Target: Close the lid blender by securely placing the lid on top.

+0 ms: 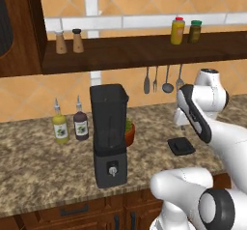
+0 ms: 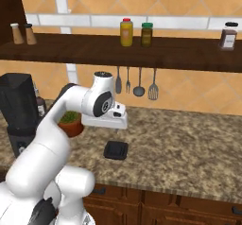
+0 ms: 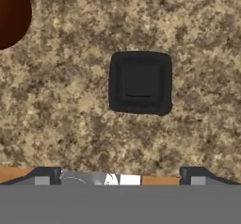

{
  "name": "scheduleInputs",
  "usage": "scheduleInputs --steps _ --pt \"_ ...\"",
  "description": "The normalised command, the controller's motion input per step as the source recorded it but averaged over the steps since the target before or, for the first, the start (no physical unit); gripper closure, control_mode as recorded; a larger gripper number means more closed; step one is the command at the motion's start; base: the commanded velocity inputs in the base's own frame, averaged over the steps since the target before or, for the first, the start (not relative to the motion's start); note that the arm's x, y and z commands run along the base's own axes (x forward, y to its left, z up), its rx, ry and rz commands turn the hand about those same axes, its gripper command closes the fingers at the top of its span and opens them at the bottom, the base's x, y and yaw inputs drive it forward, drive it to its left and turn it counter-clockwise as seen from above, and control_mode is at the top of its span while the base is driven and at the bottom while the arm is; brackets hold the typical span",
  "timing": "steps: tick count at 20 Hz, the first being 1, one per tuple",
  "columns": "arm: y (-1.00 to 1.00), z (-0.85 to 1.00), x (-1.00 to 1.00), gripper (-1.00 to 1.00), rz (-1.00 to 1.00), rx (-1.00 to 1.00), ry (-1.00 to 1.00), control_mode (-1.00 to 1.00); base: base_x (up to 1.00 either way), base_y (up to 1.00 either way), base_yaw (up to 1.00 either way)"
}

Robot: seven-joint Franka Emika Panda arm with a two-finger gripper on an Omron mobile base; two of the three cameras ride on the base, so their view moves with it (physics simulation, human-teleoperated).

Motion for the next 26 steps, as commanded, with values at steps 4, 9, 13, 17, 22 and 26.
scheduleInputs --steps 4,9,13,17,22,26 --pt "-0.3 -0.67 0.31 -1.0 0.0 0.0 0.13 -1.0 0.0 0.0 0.0" --pt "-0.21 -0.5 0.29 -1.0 0.0 0.0 0.07 -1.0 0.0 0.0 0.0" --pt "-0.2 -0.46 0.13 -1.0 0.0 0.0 0.01 -1.0 0.0 0.0 0.0" --pt "-0.02 -0.56 0.19 -1.0 0.0 0.0 0.0 -1.0 0.0 0.0 0.0" --pt "0.05 -0.43 0.34 -1.0 0.0 0.0 0.0 -1.0 0.0 0.0 0.0" --pt "0.05 -0.29 0.22 -1.0 0.0 0.0 0.0 -1.0 0.0 0.0 0.0"
